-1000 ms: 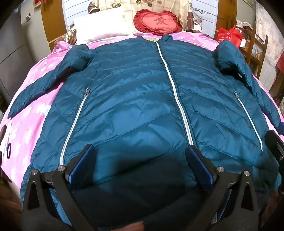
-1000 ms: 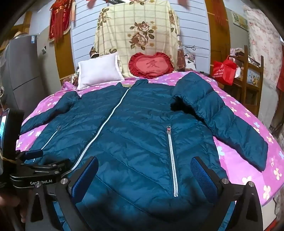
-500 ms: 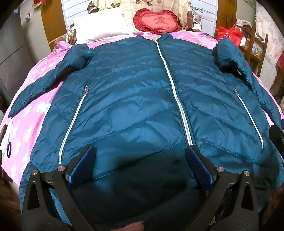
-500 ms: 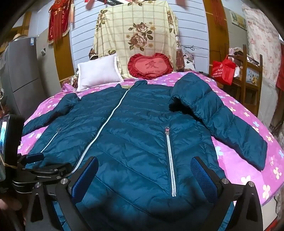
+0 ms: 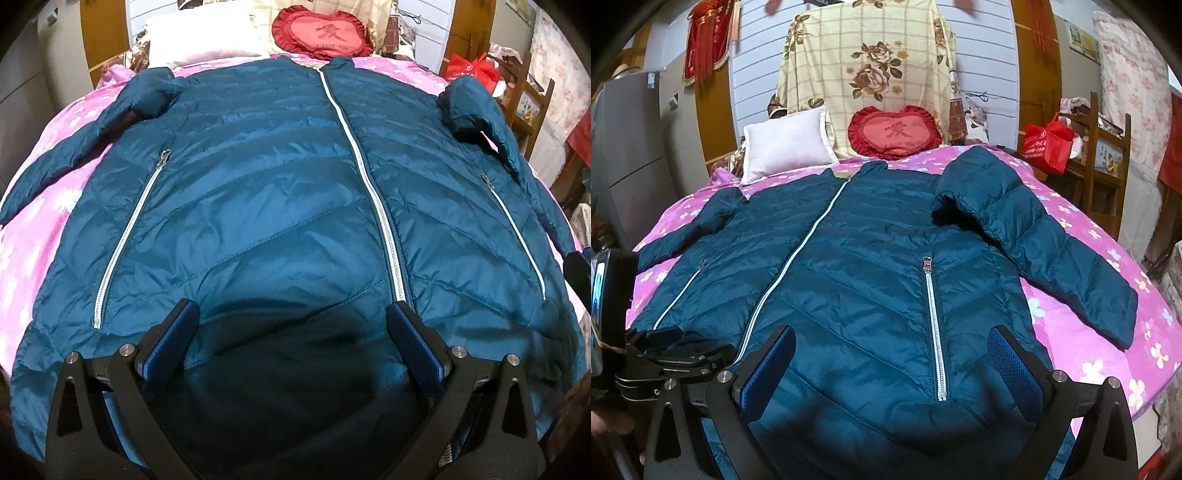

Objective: Fold large clothes

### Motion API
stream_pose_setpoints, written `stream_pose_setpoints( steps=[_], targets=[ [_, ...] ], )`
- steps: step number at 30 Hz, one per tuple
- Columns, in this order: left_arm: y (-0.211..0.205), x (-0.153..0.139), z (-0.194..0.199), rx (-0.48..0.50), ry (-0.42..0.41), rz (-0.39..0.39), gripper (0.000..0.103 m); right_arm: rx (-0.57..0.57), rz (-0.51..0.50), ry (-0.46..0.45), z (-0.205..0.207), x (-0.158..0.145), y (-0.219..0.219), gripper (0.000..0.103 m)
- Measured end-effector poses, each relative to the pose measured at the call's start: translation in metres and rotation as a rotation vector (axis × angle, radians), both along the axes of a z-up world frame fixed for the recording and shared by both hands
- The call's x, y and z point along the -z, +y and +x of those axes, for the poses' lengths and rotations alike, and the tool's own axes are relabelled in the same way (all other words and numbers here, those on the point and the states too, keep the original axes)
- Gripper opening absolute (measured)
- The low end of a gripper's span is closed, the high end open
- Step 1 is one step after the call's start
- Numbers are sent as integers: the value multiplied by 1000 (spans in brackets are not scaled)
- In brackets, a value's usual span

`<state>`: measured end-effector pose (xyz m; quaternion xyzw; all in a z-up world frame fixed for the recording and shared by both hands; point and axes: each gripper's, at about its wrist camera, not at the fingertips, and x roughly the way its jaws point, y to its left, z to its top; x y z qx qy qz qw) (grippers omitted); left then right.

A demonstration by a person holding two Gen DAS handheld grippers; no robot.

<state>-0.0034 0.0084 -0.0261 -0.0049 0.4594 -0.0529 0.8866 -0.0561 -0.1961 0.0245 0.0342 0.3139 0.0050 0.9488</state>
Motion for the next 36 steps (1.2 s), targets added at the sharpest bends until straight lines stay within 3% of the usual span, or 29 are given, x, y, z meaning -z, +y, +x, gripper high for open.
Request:
stream_pose_setpoints(
  steps=[7,14,18,23,29,33,35,36],
  targets=[
    [6,-6,-7,-14,3,-16,103,5,-1,13,3,3,0,103],
    [17,-66,-20,-37,-171,49,103,25,3,7,1,1,-6,103],
    [23,-82,-16,-3,-193,28,103,43,-4,11,-1,-3,-6,103],
    [38,-98,-12,-50,-242,-38,103,51,-68,36,11,-16,-4,103],
    [47,-104,1,-112,-255,-35,103,41,-64,2,50,-37,-3,103],
    [49,-101,7,-114,-290,0,103,29,-55,-56,51,-16,-9,103],
    [48,-94,17,-116,-291,45,103,46,-44,50,59,-4,-11,103],
    [49,-90,22,-129,-282,59,103,41,-26,57,60,-4,-11,103]
  ],
)
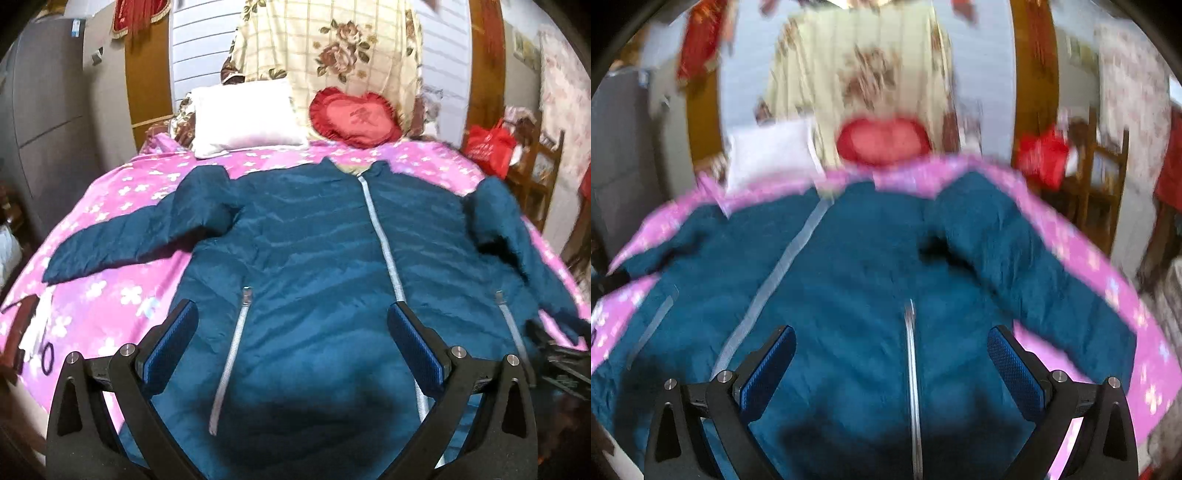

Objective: Fold large clothes

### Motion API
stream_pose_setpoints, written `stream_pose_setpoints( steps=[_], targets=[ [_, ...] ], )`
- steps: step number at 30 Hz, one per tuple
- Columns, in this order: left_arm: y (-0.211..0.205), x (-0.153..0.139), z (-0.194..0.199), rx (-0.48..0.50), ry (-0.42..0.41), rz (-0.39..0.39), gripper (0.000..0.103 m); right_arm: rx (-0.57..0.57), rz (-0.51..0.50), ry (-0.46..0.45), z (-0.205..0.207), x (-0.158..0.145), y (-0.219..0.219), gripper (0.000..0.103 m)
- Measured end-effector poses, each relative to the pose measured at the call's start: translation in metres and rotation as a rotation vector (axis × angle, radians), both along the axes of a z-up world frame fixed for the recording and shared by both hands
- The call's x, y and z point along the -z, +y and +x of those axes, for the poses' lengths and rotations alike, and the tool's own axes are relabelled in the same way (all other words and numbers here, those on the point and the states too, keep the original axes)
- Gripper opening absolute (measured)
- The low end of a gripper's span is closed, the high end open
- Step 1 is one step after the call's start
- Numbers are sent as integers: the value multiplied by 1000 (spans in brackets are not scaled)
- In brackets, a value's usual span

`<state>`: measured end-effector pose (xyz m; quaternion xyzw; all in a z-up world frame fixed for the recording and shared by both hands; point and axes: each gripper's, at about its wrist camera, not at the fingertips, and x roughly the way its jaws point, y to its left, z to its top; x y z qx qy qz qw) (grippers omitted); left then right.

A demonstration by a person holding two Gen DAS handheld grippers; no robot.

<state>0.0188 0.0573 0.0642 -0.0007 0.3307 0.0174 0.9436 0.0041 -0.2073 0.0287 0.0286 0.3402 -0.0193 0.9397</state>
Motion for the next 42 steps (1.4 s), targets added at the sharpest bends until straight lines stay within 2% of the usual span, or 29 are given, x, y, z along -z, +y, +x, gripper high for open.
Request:
stream_pose_setpoints(
  steps=[2,6,13,29,36,42],
  targets=[
    [3,6,7,-28,27,-20,103,-5,2,-31,-3,-2,1,103],
    [4,17,5,-32,78,-108,103,-7,-24,-28,-2,-1,7,103],
    [-12,29,-7,3,105,-80,103,1,15,12,2,12,4,103],
    [-12,41,-8,9,132,-81,103,40,9,45,4,18,0,103],
    [-10,40,-11,-7,100,-74,103,42,7,48,5,19,-1,103],
    [-11,33,-21,-10,-25,-27,103,43,7,49,5,20,-1,103]
  ],
)
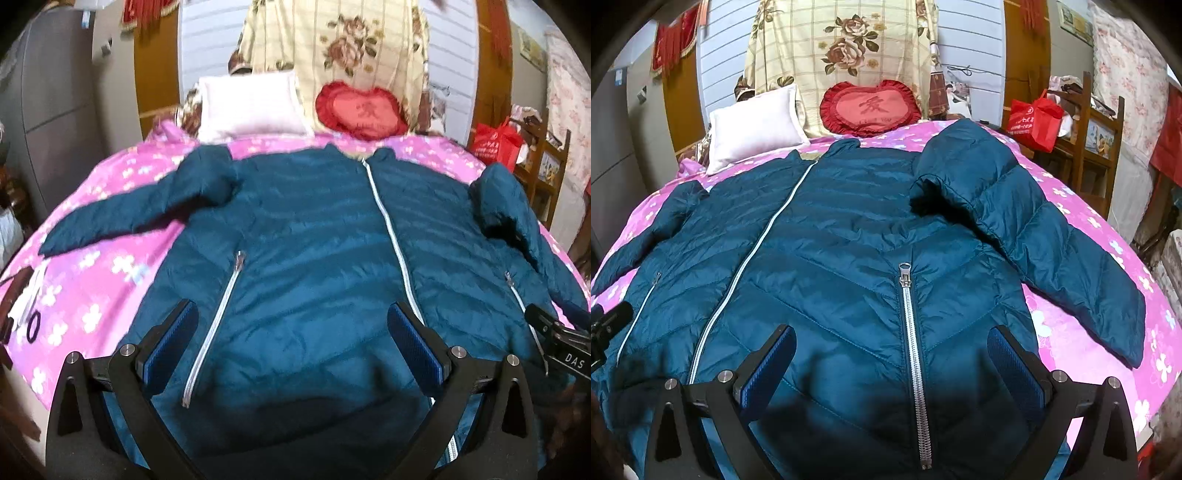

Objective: Fold large clothes

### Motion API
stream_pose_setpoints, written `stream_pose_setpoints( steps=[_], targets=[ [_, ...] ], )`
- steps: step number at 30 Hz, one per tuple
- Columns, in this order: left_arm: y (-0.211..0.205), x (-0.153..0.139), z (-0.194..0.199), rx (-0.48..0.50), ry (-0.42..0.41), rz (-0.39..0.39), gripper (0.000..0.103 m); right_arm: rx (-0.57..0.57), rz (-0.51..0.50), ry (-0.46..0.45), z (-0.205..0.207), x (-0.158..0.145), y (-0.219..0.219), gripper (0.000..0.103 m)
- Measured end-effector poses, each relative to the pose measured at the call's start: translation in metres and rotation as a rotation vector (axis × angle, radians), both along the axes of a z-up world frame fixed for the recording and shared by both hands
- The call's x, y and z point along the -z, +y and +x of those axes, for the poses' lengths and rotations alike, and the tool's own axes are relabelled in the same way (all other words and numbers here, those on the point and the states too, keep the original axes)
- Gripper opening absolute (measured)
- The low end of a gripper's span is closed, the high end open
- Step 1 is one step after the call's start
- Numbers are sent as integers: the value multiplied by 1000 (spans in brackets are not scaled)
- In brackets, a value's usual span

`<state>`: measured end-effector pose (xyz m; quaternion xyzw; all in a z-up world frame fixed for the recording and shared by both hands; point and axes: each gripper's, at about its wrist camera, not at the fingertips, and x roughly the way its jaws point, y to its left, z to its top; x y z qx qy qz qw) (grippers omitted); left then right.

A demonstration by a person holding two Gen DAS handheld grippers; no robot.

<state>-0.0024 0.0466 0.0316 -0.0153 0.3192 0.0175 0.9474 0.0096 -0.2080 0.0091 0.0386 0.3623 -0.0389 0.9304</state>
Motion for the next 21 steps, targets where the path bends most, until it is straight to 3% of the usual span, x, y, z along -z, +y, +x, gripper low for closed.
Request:
stream_pose_setpoints(
  steps=[3,9,21],
  targets=[
    [-1,-2,-1,24,-10,-12,103,0,-1,1,0,0,0,103],
    [-4,0,2,76,57,-47,103,2,2,4,-1,0,-1,103],
    [-1,11,5,34,111,-32,103,3,5,8,-2,-1,-2,103]
  ],
)
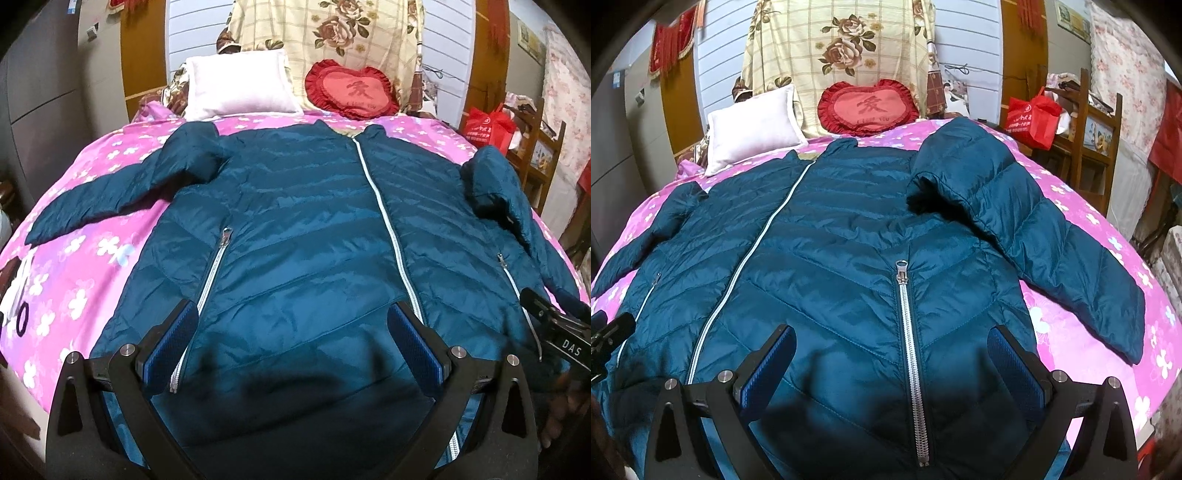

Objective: Fold large clothes

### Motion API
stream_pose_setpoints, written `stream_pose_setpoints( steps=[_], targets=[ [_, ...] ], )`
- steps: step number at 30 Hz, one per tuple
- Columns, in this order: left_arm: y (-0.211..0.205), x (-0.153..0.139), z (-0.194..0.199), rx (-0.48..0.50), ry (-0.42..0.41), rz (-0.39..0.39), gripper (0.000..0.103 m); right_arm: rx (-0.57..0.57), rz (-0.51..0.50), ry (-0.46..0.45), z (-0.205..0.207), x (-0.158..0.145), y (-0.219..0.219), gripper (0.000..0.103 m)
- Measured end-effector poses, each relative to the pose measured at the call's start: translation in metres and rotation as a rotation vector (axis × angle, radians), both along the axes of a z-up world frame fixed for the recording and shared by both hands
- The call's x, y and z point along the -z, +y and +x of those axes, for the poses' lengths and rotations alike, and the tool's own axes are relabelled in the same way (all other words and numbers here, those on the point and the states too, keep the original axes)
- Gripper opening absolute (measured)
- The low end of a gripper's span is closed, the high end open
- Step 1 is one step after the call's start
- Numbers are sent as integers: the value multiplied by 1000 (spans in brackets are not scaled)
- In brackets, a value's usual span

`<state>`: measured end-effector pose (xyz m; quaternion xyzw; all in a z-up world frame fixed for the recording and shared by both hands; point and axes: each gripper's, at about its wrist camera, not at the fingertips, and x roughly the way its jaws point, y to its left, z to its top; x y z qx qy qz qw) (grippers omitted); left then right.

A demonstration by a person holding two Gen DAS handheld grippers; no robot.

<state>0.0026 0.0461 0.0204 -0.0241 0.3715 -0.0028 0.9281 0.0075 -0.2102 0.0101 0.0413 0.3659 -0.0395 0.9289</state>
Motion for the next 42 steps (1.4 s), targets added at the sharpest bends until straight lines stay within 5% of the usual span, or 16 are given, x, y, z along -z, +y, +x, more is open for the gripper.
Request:
stream_pose_setpoints(
  steps=[9,15,32,42],
  targets=[
    [1,6,2,-22,39,20,103,-8,15,-30,-2,-2,-2,103],
    [0,8,2,-18,40,27,103,15,32,-131,-12,-12,-2,103],
    [12,6,6,-22,48,10,103,-17,7,-78,-8,-7,4,103],
    [132,-27,60,-126,15,21,103,-11,21,-79,-8,-8,4,103]
  ],
)
